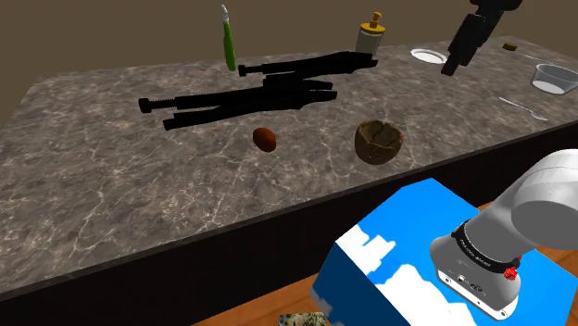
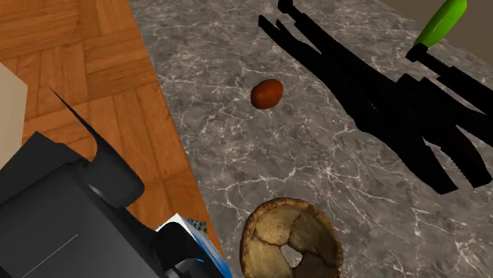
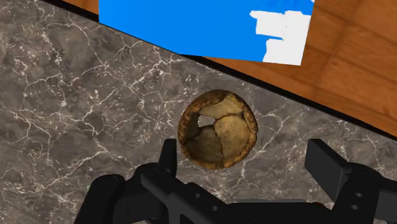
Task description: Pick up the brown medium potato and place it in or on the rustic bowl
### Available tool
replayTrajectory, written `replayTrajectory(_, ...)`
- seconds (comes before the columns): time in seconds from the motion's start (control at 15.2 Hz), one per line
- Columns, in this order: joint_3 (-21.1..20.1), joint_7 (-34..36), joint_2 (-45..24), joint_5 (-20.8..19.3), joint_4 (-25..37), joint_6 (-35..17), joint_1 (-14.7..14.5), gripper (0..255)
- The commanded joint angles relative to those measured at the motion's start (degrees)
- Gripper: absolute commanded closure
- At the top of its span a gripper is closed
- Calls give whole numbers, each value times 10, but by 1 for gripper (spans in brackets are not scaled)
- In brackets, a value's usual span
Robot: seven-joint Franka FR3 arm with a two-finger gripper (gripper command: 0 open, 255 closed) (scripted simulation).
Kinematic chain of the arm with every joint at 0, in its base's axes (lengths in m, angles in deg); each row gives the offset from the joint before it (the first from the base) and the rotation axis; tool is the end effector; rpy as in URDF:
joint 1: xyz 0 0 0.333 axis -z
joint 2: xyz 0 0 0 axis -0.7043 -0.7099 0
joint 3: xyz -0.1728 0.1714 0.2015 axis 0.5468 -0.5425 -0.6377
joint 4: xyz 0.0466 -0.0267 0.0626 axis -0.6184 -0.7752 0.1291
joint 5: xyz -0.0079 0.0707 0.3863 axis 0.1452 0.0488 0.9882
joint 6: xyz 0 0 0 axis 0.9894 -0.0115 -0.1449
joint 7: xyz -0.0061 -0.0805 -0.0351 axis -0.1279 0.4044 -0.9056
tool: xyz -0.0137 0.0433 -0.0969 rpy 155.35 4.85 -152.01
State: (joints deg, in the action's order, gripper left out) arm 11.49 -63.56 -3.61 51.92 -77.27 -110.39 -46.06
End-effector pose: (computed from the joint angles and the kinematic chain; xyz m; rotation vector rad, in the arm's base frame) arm 0.2875 -0.0057 0.6141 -3.1075 -0.1390 0.0392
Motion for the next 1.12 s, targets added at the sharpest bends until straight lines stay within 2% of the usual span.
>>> replayTrajectory(0.0, 0, 0, 0, 0, 0, 0, 0, 0)
replayTrajectory(0.53, -63, 53, -91, 29, -30, -140, -22, 0)
replayTrajectory(1.06, -125, 110, -221, 31, -10, -270, -36, 0)
